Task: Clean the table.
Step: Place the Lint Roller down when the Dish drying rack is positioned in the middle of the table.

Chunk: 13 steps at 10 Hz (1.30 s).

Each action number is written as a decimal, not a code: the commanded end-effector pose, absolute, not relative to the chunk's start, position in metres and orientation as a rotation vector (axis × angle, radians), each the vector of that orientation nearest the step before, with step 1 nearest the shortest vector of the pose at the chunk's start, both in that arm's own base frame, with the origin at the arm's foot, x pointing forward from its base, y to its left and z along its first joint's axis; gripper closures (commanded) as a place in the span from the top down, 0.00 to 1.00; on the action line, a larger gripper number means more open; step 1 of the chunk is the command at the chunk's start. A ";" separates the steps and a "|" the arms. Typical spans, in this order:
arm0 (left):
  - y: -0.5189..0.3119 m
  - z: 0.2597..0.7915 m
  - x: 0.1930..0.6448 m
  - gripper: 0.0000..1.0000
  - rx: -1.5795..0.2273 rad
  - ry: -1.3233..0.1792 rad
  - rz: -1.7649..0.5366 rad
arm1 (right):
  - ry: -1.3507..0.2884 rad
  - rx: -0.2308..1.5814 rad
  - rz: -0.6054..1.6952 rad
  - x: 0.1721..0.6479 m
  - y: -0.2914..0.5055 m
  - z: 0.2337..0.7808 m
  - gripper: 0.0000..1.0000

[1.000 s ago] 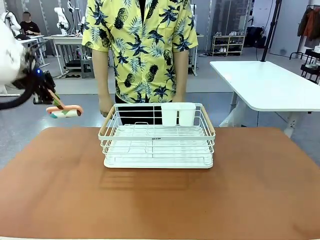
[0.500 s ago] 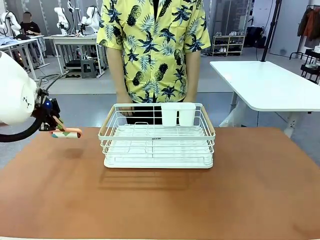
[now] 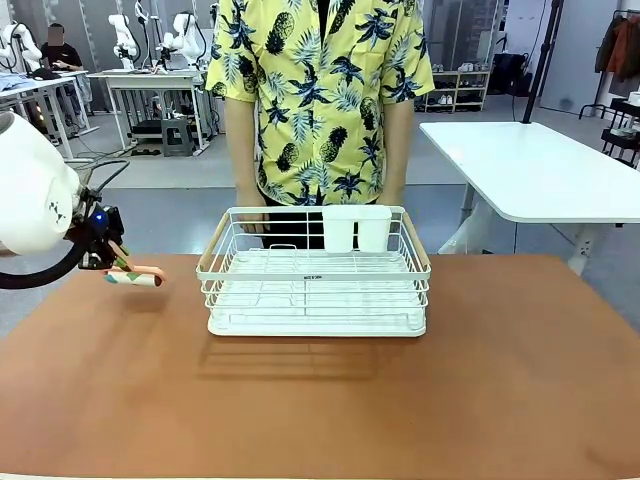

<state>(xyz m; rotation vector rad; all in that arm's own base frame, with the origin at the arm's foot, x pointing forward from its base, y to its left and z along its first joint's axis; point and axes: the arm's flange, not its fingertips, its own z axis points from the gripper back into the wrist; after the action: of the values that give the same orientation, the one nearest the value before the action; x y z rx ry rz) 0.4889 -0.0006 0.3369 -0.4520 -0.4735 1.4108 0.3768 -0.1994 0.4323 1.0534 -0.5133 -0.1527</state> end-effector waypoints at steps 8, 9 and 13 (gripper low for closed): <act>0.002 0.328 0.493 0.58 -0.415 -0.418 1.448 | -0.530 1.066 -0.144 0.377 -0.199 0.435 1.00; 0.002 0.332 0.491 0.74 -0.399 -0.413 1.462 | -0.530 1.066 -0.144 0.377 -0.199 0.435 1.00; -0.003 0.354 0.467 1.00 -0.323 -0.340 1.508 | -0.530 1.066 -0.144 0.377 -0.199 0.435 1.00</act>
<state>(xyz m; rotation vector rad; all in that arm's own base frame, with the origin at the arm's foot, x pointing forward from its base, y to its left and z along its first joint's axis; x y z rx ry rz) 0.4745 0.0078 0.3367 -0.3771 -0.3640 1.4729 0.3768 -0.1995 0.4323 1.0533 -0.5135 -0.1530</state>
